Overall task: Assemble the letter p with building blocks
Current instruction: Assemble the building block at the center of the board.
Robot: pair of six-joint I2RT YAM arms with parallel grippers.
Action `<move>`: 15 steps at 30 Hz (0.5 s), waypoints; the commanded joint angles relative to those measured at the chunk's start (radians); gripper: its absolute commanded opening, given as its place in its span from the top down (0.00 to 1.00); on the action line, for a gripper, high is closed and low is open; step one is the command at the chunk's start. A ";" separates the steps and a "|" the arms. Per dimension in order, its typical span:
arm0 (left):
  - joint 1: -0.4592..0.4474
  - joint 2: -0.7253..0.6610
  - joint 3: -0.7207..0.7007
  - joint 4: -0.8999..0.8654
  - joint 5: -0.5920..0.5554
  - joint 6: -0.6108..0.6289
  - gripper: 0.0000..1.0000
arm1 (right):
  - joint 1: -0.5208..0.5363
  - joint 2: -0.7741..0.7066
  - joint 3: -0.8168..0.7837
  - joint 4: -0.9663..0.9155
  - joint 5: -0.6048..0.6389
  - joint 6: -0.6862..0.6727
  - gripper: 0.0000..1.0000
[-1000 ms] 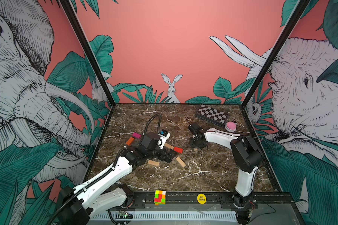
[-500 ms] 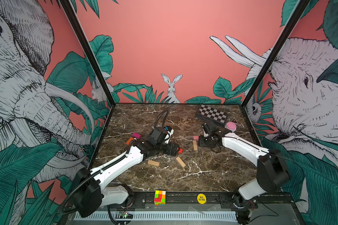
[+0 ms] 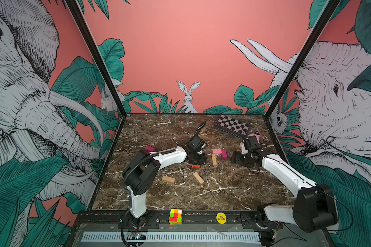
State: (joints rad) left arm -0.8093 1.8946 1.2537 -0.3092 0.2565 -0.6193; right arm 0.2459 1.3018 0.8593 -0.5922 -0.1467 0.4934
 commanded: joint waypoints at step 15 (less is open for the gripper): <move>0.002 0.218 0.202 0.043 0.083 -0.096 0.90 | -0.027 -0.031 -0.133 0.175 -0.192 -0.031 0.02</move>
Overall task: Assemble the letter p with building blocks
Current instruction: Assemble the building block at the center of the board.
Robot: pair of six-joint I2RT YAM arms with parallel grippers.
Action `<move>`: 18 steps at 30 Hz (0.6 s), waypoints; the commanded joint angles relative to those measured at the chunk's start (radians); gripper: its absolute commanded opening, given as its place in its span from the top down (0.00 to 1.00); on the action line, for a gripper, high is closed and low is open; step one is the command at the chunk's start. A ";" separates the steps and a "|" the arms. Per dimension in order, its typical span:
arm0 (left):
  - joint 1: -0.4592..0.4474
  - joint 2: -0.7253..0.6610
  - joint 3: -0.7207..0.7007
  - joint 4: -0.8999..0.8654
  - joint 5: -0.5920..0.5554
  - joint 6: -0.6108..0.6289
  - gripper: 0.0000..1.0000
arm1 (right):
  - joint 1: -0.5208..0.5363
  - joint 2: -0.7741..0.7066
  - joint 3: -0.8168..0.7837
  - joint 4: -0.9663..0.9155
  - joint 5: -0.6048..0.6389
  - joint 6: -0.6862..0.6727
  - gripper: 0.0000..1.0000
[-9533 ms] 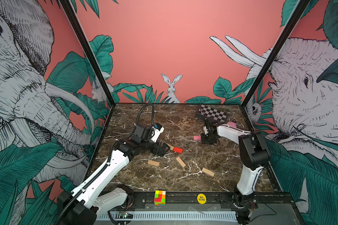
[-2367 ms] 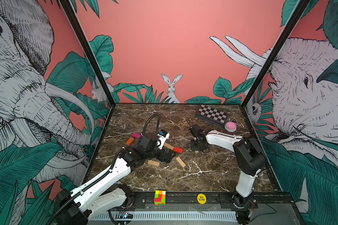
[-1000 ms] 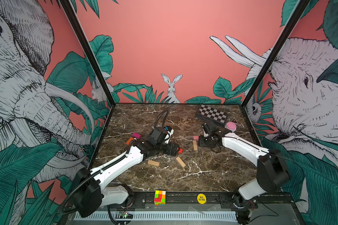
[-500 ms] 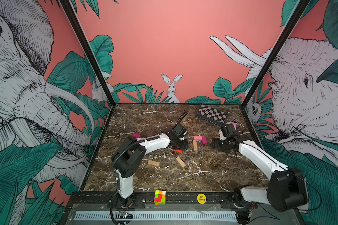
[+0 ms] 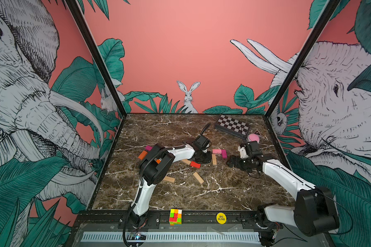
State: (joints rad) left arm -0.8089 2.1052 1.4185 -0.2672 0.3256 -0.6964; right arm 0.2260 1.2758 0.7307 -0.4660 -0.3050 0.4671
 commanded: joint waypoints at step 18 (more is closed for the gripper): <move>0.005 0.017 0.033 -0.009 0.012 -0.025 0.90 | 0.017 0.148 -0.078 0.300 -0.165 0.127 0.46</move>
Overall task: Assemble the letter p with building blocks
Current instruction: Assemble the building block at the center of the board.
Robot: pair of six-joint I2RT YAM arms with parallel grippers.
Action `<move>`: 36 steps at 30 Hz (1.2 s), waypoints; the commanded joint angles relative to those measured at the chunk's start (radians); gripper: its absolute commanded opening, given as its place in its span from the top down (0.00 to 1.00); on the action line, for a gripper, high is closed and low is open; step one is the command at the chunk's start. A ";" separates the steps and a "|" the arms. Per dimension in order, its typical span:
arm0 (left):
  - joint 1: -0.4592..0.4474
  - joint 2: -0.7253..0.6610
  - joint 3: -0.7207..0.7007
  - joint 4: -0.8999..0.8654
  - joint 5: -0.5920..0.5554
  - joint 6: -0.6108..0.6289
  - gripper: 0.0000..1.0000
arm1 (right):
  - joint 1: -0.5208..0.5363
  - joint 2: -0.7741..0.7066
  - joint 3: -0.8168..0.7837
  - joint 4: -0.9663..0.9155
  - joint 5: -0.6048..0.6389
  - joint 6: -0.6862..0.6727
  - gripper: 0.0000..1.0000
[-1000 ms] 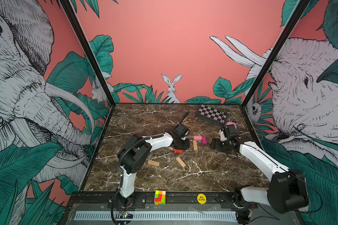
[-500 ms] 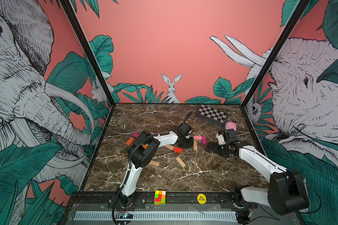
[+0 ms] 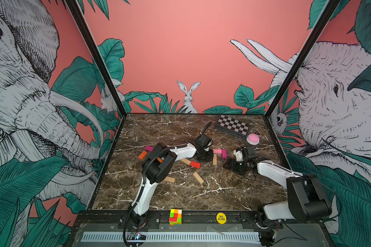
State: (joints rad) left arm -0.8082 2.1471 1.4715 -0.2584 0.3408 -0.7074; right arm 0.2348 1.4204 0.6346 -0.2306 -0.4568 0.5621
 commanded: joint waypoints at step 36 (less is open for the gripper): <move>-0.005 -0.112 -0.174 0.045 0.032 -0.015 0.88 | 0.097 0.327 0.332 0.048 0.106 0.127 0.90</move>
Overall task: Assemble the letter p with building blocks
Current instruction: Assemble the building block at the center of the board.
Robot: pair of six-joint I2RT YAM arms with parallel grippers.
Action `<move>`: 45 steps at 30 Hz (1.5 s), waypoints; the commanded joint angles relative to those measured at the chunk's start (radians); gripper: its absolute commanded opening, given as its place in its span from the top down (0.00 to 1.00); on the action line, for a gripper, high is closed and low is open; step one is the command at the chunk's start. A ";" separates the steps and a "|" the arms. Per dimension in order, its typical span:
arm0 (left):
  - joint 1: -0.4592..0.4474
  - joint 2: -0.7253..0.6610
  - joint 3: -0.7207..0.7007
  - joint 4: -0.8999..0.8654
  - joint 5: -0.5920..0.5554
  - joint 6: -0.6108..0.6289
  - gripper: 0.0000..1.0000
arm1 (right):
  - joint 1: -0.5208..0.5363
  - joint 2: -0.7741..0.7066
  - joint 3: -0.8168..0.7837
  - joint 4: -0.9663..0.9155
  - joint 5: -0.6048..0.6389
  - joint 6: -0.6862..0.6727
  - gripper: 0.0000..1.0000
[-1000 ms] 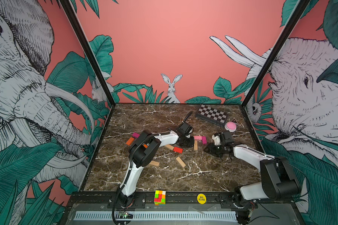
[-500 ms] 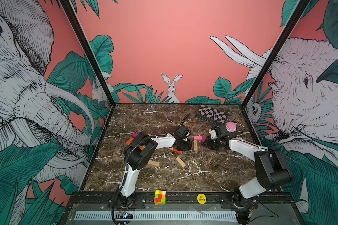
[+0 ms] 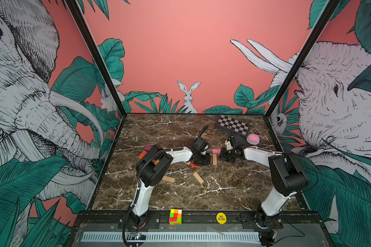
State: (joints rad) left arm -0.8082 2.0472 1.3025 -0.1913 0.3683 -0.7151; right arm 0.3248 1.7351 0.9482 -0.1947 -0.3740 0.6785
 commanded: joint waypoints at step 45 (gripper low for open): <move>-0.007 0.085 0.147 -0.043 0.016 -0.018 0.89 | 0.007 0.107 0.063 0.027 0.004 0.026 0.91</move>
State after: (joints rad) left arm -0.8120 2.1242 1.4181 -0.2127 0.3855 -0.7269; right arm 0.3286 1.8282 1.0138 -0.1650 -0.3790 0.6964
